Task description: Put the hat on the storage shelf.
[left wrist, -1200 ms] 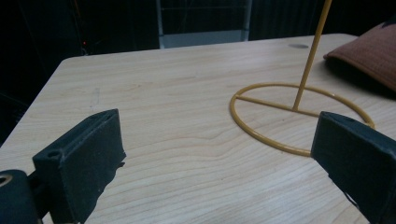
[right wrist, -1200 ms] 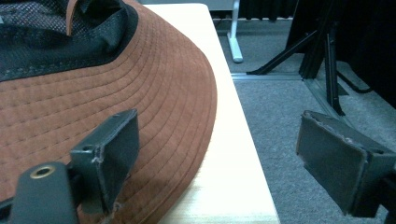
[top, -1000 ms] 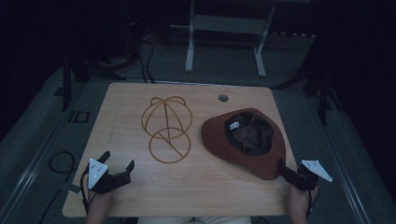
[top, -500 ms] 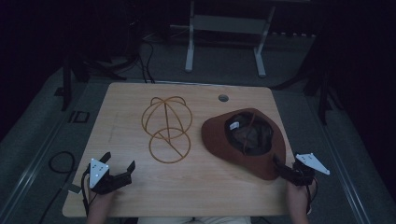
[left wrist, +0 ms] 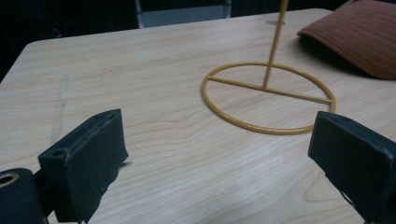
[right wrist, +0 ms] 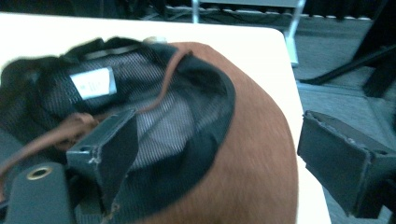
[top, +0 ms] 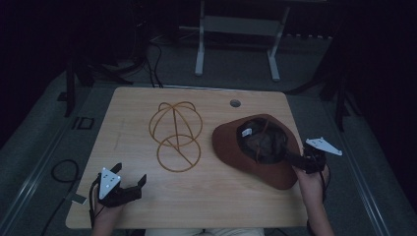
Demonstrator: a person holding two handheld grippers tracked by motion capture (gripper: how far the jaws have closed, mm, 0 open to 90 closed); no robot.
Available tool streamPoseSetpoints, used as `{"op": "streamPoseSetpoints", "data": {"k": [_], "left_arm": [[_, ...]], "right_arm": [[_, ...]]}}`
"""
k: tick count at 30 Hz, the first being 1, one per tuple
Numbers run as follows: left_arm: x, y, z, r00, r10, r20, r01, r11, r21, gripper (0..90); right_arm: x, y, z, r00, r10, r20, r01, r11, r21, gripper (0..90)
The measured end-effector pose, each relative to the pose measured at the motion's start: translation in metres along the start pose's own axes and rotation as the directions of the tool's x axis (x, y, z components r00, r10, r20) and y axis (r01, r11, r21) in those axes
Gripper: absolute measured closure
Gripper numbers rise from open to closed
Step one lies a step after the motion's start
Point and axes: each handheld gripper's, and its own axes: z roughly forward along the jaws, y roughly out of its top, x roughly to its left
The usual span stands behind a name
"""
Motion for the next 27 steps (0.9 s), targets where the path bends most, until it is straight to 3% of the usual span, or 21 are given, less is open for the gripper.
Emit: {"op": "streamPoseSetpoints", "data": {"k": [4,10,11,14,17,21,27], "left_arm": [[-0.004,0.001,0.0,0.9993,0.024,0.028,-0.024,0.9997,0.003,4.6],[-0.006,0.001,0.0,0.9985,0.029,0.046,-0.03,0.9995,0.008,4.6],[-0.006,0.001,0.0,0.9983,0.029,0.049,-0.03,0.9995,0.01,4.6],[-0.005,0.001,0.0,0.9985,0.023,0.05,-0.024,0.9996,0.014,4.6],[-0.004,0.001,0.0,0.9986,0.018,0.05,-0.018,0.9997,0.015,4.7],[-0.003,0.001,0.0,0.999,0.018,0.041,-0.019,0.9996,0.021,4.7],[-0.002,0.001,-0.002,0.9996,0.016,0.025,-0.016,0.9996,0.021,4.7]], "right_arm": [[-0.004,0.012,0.016,0.9994,-0.003,0.034,0.003,1.0,0.002,12.4],[-0.012,0.025,0.044,0.998,0.002,0.063,-0.005,0.9987,0.051,15.4],[-0.013,0.026,0.048,0.9976,-0.006,0.069,0.003,0.9984,0.056,20.0],[-0.012,0.029,0.06,0.9907,-0.053,0.125,0.045,0.9967,0.068,21.7],[-0.013,0.032,0.07,0.9938,-0.036,0.106,0.025,0.9947,0.1,21.7],[-0.011,0.03,0.097,0.9944,-0.052,0.092,0.033,0.9787,0.203,21.6],[-0.012,0.022,0.117,0.9917,-0.06,0.114,0.026,0.9597,0.28,22.2]]}}
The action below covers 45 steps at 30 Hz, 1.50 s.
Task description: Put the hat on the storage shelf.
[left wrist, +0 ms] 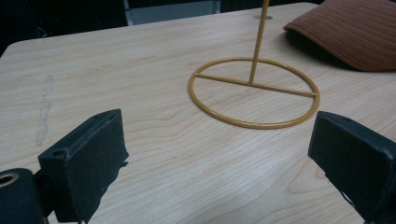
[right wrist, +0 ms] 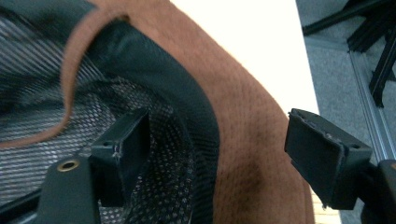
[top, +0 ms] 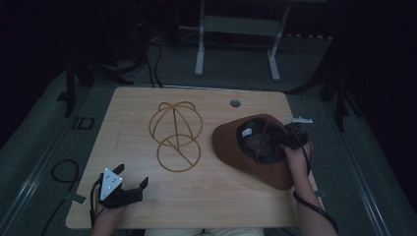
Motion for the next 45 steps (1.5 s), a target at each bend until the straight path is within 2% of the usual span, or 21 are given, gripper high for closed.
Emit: {"op": "streamPoseSetpoints", "data": {"k": [6,8,13,16,19,21,23,26,27,30,33,35,37,41,42,43,44,45], "left_arm": [[0.002,-0.001,0.0,0.9999,-0.013,-0.001,0.013,0.9999,0.003,4.6],[0.002,-0.001,-0.001,0.9999,-0.014,-0.006,0.014,0.9999,0.003,4.6],[0.003,-0.001,0.0,0.9998,-0.02,-0.006,0.02,0.9998,0.008,4.6],[0.003,-0.001,0.0,0.9998,-0.016,-0.012,0.016,0.9998,0.015,4.6],[0.004,-0.002,-0.001,0.9995,-0.027,-0.017,0.027,0.9996,0.01,4.6],[0.005,-0.002,-0.001,0.999,-0.038,-0.022,0.038,0.9992,0.006,4.6],[0.006,-0.002,-0.001,0.9987,-0.046,-0.023,0.046,0.9989,0.006,4.6],[0.007,-0.003,-0.001,0.9984,-0.052,-0.023,0.052,0.9985,0.013,4.7],[0.007,-0.002,-0.001,0.9985,-0.051,-0.02,0.051,0.9986,0.014,4.6],[0.008,-0.001,0.001,0.9986,-0.047,-0.022,0.048,0.9988,0.012,4.6],[0.01,-0.002,0.002,0.9976,-0.067,-0.017,0.068,0.9976,0.013,4.6],[0.011,-0.003,0.002,0.9978,-0.065,-0.014,0.066,0.9977,0.018,4.7],[0.011,-0.002,0.003,0.9973,-0.073,-0.007,0.073,0.997,0.026,4.6],[0.012,-0.002,0.003,0.9975,-0.071,-0.004,0.071,0.9969,0.033,4.7],[0.012,-0.001,0.002,0.9972,-0.075,-0.003,0.075,0.9967,0.031,4.7],[0.012,-0.001,0.002,0.9972,-0.075,-0.003,0.075,0.9967,0.031,4.7],[0.012,-0.001,0.002,0.9971,-0.076,-0.008,0.076,0.9965,0.033,4.7],[0.012,0.0,0.002,0.9971,-0.076,-0.009,0.076,0.9966,0.032,4.7]], "right_arm": [[0.005,-0.003,0.013,0.9998,-0.011,0.015,0.011,0.9985,0.054,22.7],[0.007,-0.005,0.017,0.9999,-0.014,0.009,0.013,0.9975,0.069,26.1],[0.015,-0.008,0.021,0.9948,-0.075,0.069,0.069,0.9943,0.08,34.2],[0.018,-0.008,0.023,0.9878,-0.118,0.101,0.108,0.989,0.101,39.8],[0.018,-0.01,0.023,0.9838,-0.125,0.128,0.114,0.9893,0.091,51.3],[0.016,-0.011,0.022,0.9787,-0.138,0.152,0.126,0.9884,0.084,64.7],[0.014,-0.012,0.02,0.979,-0.127,0.16,0.117,0.9907,0.069,73.6],[0.012,-0.012,0.016,0.9775,-0.123,0.171,0.118,0.9922,0.04,79.7],[0.01,-0.012,0.014,0.9792,-0.107,0.172,0.105,0.9943,0.019,80.3],[0.004,-0.01,0.005,0.9873,-0.05,0.151,0.055,0.9979,-0.033,82.9],[0.0,-0.006,-0.006,0.9911,-0.014,0.132,0.026,0.9959,-0.086,83.7],[-0.002,-0.002,-0.016,0.9938,0.009,0.111,0.005,0.9926,-0.121,84.0],[-0.004,0.002,-0.025,0.9966,0.044,0.07,-0.033,0.9872,-0.156,84.0],[-0.006,0.009,-0.043,0.9936,0.113,-0.002,-0.111,0.971,-0.212,84.1],[-0.006,0.011,-0.048,0.9928,0.119,-0.013,-0.119,0.9664,-0.228,84.1],[-0.006,0.011,-0.048,0.9928,0.119,-0.013,-0.119,0.9664,-0.228,84.1],[-0.005,0.012,-0.053,0.992,0.123,-0.026,-0.126,0.961,-0.246,84.1],[-0.004,0.016,-0.065,0.9911,0.126,-0.043,-0.133,0.9504,-0.281,84.0]]}}
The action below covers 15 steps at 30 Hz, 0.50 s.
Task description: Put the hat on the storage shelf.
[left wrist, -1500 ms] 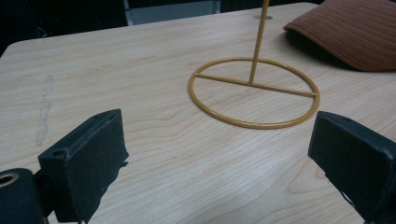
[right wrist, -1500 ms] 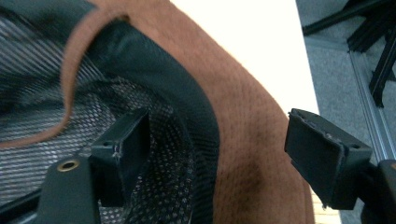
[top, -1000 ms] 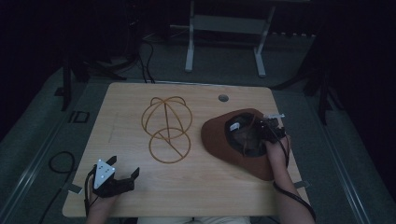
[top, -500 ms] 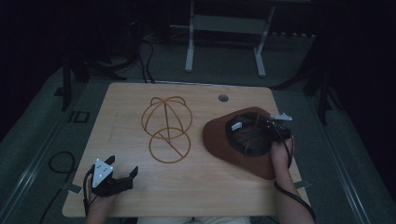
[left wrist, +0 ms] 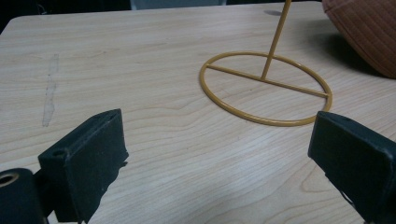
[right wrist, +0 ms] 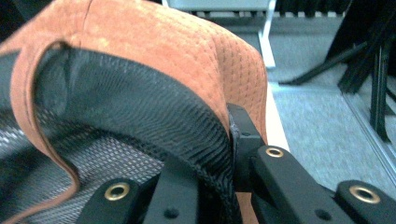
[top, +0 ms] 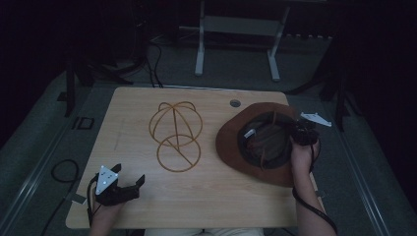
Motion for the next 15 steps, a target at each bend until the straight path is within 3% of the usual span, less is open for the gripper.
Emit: {"op": "streamPoseSetpoints", "data": {"k": [4,9,14,15], "left_arm": [[-0.001,0.003,-0.001,0.9999,-0.01,0.011,0.01,1.0,-0.003,4.7],[-0.001,0.011,-0.006,0.9999,-0.004,0.01,0.005,0.9998,-0.022,4.7],[-0.009,0.031,-0.018,0.9993,0.033,0.019,-0.032,0.9983,-0.049,4.7],[-0.012,0.038,-0.022,0.9985,0.042,0.036,-0.039,0.9972,-0.063,4.7]], "right_arm": [[0.002,0.013,-0.02,0.998,0.046,-0.043,-0.049,0.9965,-0.068,84.0],[0.004,0.029,-0.04,0.9949,0.058,-0.082,-0.068,0.9894,-0.129,84.0],[0.009,0.039,-0.057,0.9955,0.007,-0.095,-0.022,0.9874,-0.157,84.0],[0.011,0.04,-0.059,0.9953,-0.002,-0.097,-0.013,0.9872,-0.159,84.0]]}}
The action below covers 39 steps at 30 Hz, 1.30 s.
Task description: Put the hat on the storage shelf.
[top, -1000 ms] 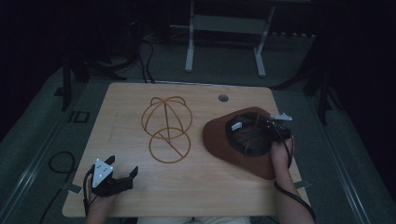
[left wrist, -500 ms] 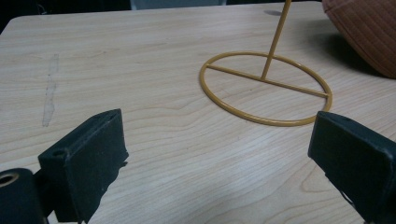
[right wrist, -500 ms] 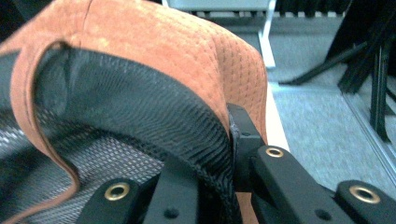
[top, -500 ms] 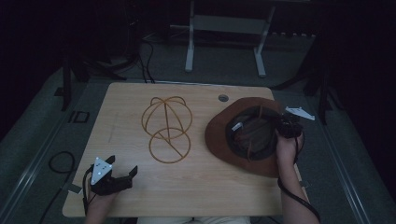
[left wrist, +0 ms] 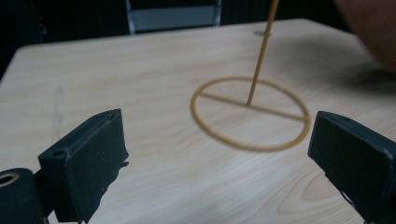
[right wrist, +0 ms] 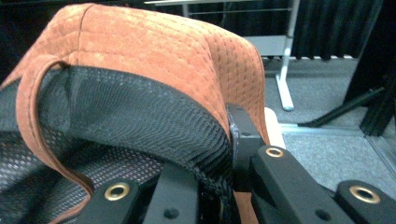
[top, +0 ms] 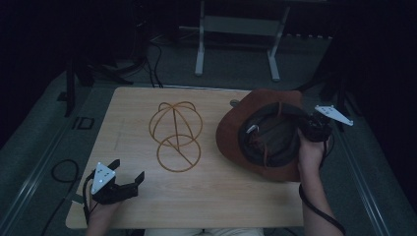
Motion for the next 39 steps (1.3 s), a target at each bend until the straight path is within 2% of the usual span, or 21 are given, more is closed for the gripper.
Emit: {"op": "streamPoseSetpoints", "data": {"k": [1,2,5,8,10,11,13,18,19,21,23,24,27,29,31,33,34,35,36,38,39], "left_arm": [[-0.002,0.005,-0.002,1.0,0.009,0.001,-0.009,0.9999,-0.006,4.7],[-0.006,0.013,-0.004,0.9996,0.026,0.012,-0.025,0.9996,-0.015,4.7],[-0.014,0.034,-0.011,0.9982,0.04,0.044,-0.038,0.9982,-0.047,4.7],[-0.023,0.059,-0.017,0.9948,0.068,0.076,-0.061,0.9942,-0.089,4.7],[-0.029,0.076,-0.02,0.992,0.098,0.079,-0.089,0.9903,-0.107,5.8],[-0.031,0.084,-0.021,0.9898,0.11,0.091,-0.098,0.9878,-0.121,5.8],[-0.038,0.099,-0.022,0.9849,0.149,0.088,-0.137,0.982,-0.13,5.9],[-0.056,0.132,-0.011,0.9724,0.182,0.146,-0.163,0.9773,-0.135,5.9],[-0.061,0.139,-0.006,0.9679,0.188,0.167,-0.166,0.9767,-0.136,5.9],[-0.069,0.147,0.002,0.9625,0.203,0.18,-0.18,0.9742,-0.136,5.9],[-0.08,0.154,0.012,0.9515,0.232,0.202,-0.207,0.9687,-0.137,5.9],[-0.085,0.157,0.018,0.9481,0.239,0.21,-0.213,0.9672,-0.138,5.9],[-0.101,0.163,0.034,0.9364,0.241,0.255,-0.212,0.9676,-0.137,5.9],[-0.113,0.166,0.045,0.9256,0.258,0.277,-0.229,0.9643,-0.133,5.9],[-0.124,0.168,0.057,0.9096,0.277,0.31,-0.245,0.9596,-0.138,5.9],[-0.13,0.168,0.067,0.9008,0.287,0.326,-0.252,0.9569,-0.144,5.9],[-0.133,0.169,0.073,0.8957,0.283,0.343,-0.249,0.9582,-0.14,5.9],[-0.136,0.169,0.079,0.8951,0.279,0.348,-0.248,0.9597,-0.133,5.9],[-0.14,0.169,0.086,0.8903,0.278,0.361,-0.246,0.9602,-0.132,5.9],[-0.148,0.17,0.096,0.888,0.265,0.376,-0.234,0.9638,-0.127,6.6],[-0.151,0.171,0.099,0.8827,0.269,0.385,-0.236,0.9628,-0.131,6.6]], "right_arm": [[0.003,0.001,-0.003,0.9997,-0.024,0.004,0.024,0.9997,0.001,84.0],[0.004,0.001,-0.005,0.9996,-0.03,-0.001,0.03,0.9996,0.0,84.0],[0.009,0.0,-0.012,0.9986,-0.053,-0.008,0.053,0.9986,-0.005,84.0],[0.013,0.0,-0.019,0.998,-0.059,-0.025,0.058,0.9982,-0.015,84.0],[0.014,0.0,-0.022,0.9976,-0.059,-0.037,0.058,0.9981,-0.021,84.0],[0.016,0.0,-0.023,0.9973,-0.066,-0.032,0.065,0.9976,-0.022,84.0],[0.017,-0.001,-0.024,0.9968,-0.066,-0.044,0.066,0.9976,-0.02,84.0],[0.023,-0.004,-0.024,0.9952,-0.088,-0.042,0.088,0.996,-0.016,84.0],[0.023,-0.005,-0.024,0.9953,-0.086,-0.045,0.085,0.9962,-0.014,83.9],[0.024,-0.006,-0.024,0.9952,-0.085,-0.048,0.085,0.9963,-0.013,83.9],[0.024,-0.007,-0.025,0.9952,-0.084,-0.05,0.084,0.9964,-0.011,83.9],[0.024,-0.007,-0.025,0.9951,-0.085,-0.051,0.085,0.9963,-0.012,84.0],[0.025,-0.008,-0.025,0.9947,-0.085,-0.057,0.085,0.9964,-0.007,83.9],[0.025,-0.009,-0.025,0.9943,-0.09,-0.057,0.09,0.9959,-0.007,83.9],[0.025,-0.009,-0.024,0.9942,-0.09,-0.06,0.09,0.996,-0.006,84.0],[0.025,-0.009,-0.024,0.9943,-0.087,-0.061,0.087,0.9962,-0.007,83.9],[0.025,-0.009,-0.024,0.9944,-0.087,-0.06,0.086,0.9962,-0.008,83.9],[0.025,-0.009,-0.024,0.9942,-0.091,-0.056,0.091,0.9958,-0.008,84.0],[0.025,-0.009,-0.024,0.9942,-0.091,-0.059,0.09,0.9959,-0.008,83.9],[0.026,-0.01,-0.025,0.9935,-0.098,-0.057,0.098,0.9951,-0.01,83.9],[0.027,-0.01,-0.026,0.9933,-0.101,-0.057,0.101,0.9949,-0.011,83.9]]}}
